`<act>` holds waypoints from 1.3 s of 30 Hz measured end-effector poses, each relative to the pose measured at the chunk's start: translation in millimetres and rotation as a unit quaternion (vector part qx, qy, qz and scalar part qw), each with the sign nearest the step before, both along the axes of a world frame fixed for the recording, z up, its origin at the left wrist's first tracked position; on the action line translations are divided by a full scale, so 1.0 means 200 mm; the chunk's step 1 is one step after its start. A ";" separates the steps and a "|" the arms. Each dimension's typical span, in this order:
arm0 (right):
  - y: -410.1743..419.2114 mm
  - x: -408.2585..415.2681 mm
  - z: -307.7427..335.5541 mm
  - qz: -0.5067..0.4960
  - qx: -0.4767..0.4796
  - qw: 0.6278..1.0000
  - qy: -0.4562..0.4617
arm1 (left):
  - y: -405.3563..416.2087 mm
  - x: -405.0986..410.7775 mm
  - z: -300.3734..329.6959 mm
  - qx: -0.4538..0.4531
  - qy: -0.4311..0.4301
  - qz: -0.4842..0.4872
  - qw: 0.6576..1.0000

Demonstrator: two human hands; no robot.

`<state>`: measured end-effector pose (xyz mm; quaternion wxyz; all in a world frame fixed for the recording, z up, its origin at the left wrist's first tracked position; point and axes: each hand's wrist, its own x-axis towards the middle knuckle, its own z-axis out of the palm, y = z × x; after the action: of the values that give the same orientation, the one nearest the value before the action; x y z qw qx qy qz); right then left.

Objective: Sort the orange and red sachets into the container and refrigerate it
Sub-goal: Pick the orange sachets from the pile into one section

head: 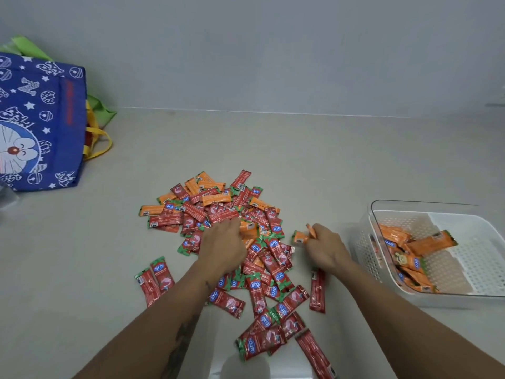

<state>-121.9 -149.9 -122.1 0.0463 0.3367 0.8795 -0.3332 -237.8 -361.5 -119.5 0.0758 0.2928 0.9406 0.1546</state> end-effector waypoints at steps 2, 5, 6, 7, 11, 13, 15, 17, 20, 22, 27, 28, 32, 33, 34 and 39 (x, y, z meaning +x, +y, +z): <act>-0.02 -0.04 0.03 -0.003 -0.019 0.999 0.029 | 0.02 -0.02 -0.01 -0.020 -0.028 0.033 0.999; -0.11 -0.11 0.05 0.041 -0.056 0.997 0.034 | 0.05 -0.04 -0.03 -0.089 -0.054 0.034 0.994; -0.14 -0.13 0.04 0.053 -0.067 0.996 0.021 | 0.06 -0.04 -0.04 -0.109 -0.060 0.031 0.992; -0.16 -0.15 0.03 0.062 -0.076 0.995 0.002 | 0.06 -0.04 -0.04 -0.122 -0.066 0.031 0.990; -0.21 -0.14 0.02 0.104 -0.105 0.987 -0.065 | 0.06 -0.05 -0.05 -0.145 -0.079 0.032 0.986; -0.21 -0.11 0.03 0.153 -0.118 0.974 -0.116 | 0.05 -0.05 -0.06 -0.145 -0.077 0.030 0.986; -0.19 -0.07 0.03 0.177 -0.132 0.965 -0.145 | 0.03 -0.05 -0.06 -0.138 -0.074 0.033 0.987; -0.18 -0.05 0.04 0.169 -0.143 0.966 -0.131 | 0.02 -0.04 -0.06 -0.114 -0.061 0.037 0.991; -0.18 -0.09 0.05 0.132 -0.119 0.982 -0.070 | 0.00 -0.04 -0.06 -0.064 -0.041 0.036 0.996; -0.19 -0.14 0.05 0.097 -0.078 0.992 -0.028 | 0.00 -0.03 -0.05 -0.026 -0.037 0.036 0.998; -0.28 -0.28 0.05 0.159 0.027 0.987 -0.006 | 0.00 -0.04 -0.04 -0.044 -0.058 0.037 0.997; -0.30 -0.30 0.05 0.174 0.042 0.984 -0.015 | 0.00 -0.04 -0.05 -0.062 -0.065 0.041 0.995; -0.35 -0.31 -0.04 0.176 0.084 0.980 -0.043 | 0.01 -0.03 -0.07 -0.102 -0.068 0.053 0.991; -0.35 -0.31 -0.05 0.178 0.092 0.978 -0.054 | 0.01 -0.03 -0.07 -0.106 -0.065 0.052 0.991; -0.33 -0.31 -0.05 0.182 0.093 0.977 -0.060 | 0.01 -0.03 -0.08 -0.108 -0.063 0.051 0.991; -0.21 -0.27 -0.01 0.211 0.065 0.974 -0.055 | 0.00 -0.02 -0.07 -0.104 -0.064 0.049 0.991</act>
<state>-175.4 -190.9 -124.0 0.1421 0.1637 0.9466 -0.2388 -242.6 -362.4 -134.2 0.1583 0.2259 0.9580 0.0782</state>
